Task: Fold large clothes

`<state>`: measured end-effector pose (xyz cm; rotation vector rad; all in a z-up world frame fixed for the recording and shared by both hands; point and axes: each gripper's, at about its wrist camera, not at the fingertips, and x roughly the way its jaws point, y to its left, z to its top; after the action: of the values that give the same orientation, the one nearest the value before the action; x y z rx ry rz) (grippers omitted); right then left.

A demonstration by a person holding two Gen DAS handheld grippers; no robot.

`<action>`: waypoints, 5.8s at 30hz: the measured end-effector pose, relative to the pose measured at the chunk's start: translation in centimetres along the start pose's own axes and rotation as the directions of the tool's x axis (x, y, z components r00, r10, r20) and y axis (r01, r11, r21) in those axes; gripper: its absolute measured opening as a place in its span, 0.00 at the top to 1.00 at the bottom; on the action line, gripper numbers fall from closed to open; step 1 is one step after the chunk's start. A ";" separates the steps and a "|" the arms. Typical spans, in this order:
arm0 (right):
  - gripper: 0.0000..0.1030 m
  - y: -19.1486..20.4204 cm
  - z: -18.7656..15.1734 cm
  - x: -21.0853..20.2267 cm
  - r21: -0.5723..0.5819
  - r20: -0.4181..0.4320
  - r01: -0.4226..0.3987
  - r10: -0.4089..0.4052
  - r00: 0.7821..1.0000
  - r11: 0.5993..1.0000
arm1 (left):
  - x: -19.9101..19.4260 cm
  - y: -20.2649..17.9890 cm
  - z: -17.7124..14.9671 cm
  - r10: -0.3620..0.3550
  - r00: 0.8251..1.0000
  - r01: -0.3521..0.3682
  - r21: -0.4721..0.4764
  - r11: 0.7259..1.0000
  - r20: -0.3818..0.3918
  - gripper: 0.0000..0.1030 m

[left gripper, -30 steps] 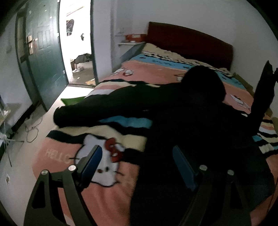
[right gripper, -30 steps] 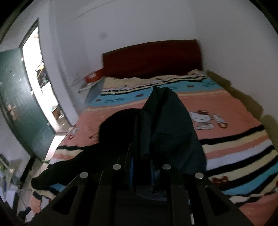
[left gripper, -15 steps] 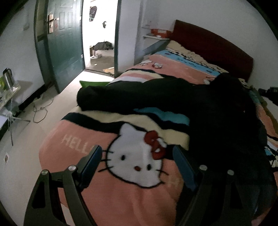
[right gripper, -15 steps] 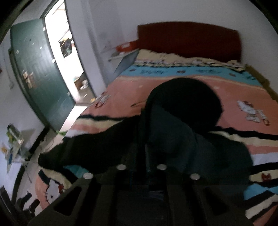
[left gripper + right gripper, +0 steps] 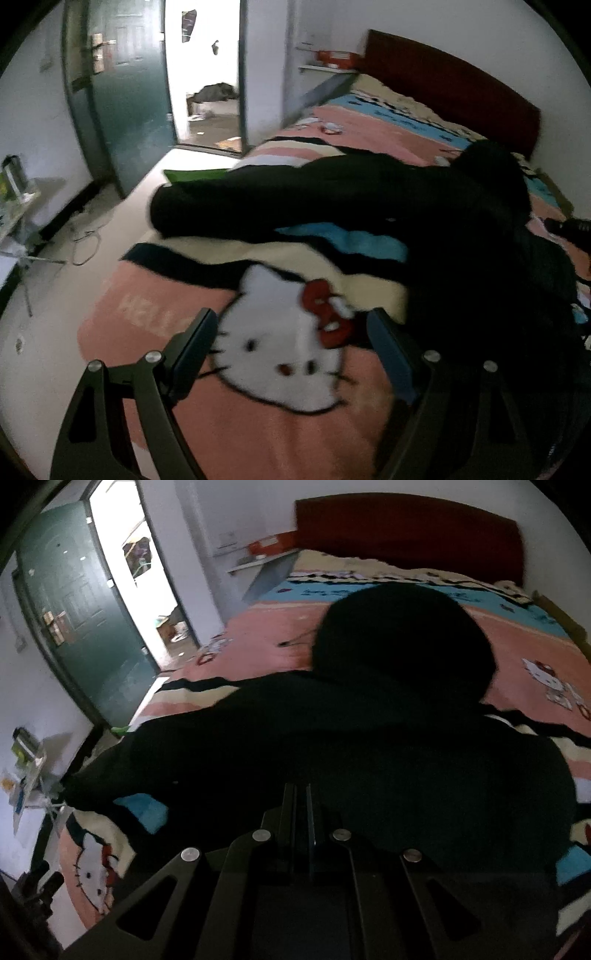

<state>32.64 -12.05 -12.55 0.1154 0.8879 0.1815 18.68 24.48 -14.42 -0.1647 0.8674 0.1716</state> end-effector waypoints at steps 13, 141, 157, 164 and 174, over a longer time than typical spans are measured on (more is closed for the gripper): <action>0.57 -15.3 -1.5 -7.2 0.127 0.046 0.209 -0.216 0.975 0.970 | 3.3 -16.9 7.5 -0.187 0.981 0.192 0.249 0.949 -0.043 0.20; 0.40 -20.7 -22.3 -26.7 0.325 0.055 0.358 -0.396 0.917 0.875 | -0.6 -1.1 14.7 -0.356 0.917 0.397 -0.322 0.860 0.179 0.87; 0.40 -26.7 -26.2 -26.5 0.381 0.085 0.308 -0.365 0.927 0.872 | -5.2 -27.1 13.3 -0.450 0.891 0.447 0.047 0.893 0.067 0.87; 0.39 -29.1 -26.9 -27.1 0.455 0.091 0.294 -0.373 0.923 0.840 | -1.5 -36.8 7.4 -0.413 0.908 0.418 0.150 0.896 -0.065 0.87; 0.38 -30.0 -27.3 -26.7 0.471 0.080 0.294 -0.373 0.925 0.831 | 6.1 -41.6 2.9 -0.294 0.935 0.330 0.189 0.925 -0.197 0.86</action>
<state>-1.81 -46.15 -14.60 0.4014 0.7528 -0.3682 33.72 -14.91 -14.14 -0.1093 1.0060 -0.2416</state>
